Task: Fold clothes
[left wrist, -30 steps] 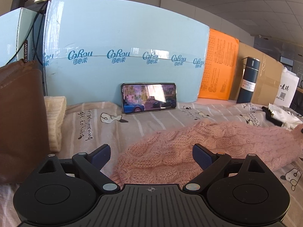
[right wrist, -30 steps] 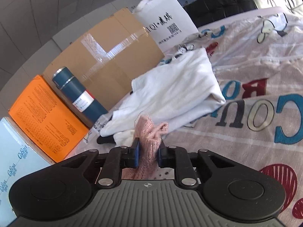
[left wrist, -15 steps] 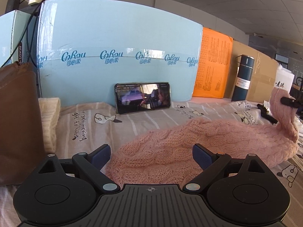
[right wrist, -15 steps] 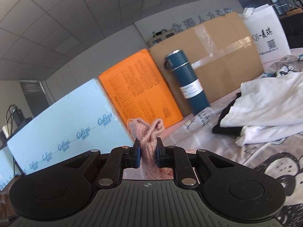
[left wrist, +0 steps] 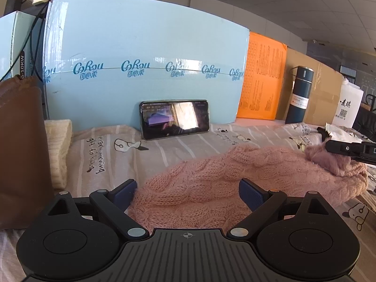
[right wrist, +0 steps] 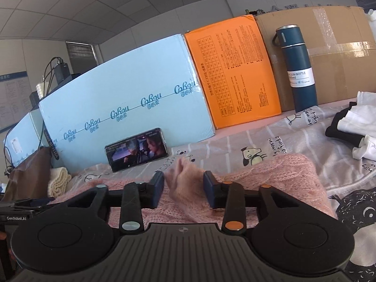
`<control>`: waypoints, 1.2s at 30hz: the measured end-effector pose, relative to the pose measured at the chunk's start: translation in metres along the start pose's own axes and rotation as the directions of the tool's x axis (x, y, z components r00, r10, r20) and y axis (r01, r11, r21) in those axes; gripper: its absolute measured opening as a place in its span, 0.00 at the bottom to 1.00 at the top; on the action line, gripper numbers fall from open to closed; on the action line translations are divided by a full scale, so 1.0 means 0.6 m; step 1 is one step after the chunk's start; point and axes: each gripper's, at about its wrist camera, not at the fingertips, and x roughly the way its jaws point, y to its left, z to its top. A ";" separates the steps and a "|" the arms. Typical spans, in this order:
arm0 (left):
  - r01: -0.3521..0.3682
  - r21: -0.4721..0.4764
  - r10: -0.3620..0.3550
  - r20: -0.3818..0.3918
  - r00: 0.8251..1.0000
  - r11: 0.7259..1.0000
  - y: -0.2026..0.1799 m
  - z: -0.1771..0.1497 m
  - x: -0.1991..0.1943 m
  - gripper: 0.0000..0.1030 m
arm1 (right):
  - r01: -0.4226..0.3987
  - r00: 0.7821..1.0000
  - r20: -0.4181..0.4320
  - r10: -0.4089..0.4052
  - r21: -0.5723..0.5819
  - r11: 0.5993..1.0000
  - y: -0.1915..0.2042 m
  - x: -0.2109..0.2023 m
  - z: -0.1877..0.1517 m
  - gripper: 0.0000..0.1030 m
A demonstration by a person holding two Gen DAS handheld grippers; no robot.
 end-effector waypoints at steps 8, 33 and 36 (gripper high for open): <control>0.001 -0.002 -0.001 -0.001 1.000 1.000 -0.001 0.000 0.000 0.93 | -0.060 0.995 -0.082 0.057 -0.035 0.998 0.013 0.012 -0.010 0.52; 0.001 -0.013 -0.001 -0.008 1.000 1.000 0.003 -0.001 0.003 0.93 | 0.321 0.935 -0.015 -0.355 0.460 0.828 -0.144 -0.078 -0.003 0.87; -0.001 -0.014 0.001 -0.006 1.000 1.000 0.003 -0.001 0.002 0.93 | 0.319 0.941 -0.065 -0.332 0.503 0.803 -0.160 -0.069 -0.012 0.87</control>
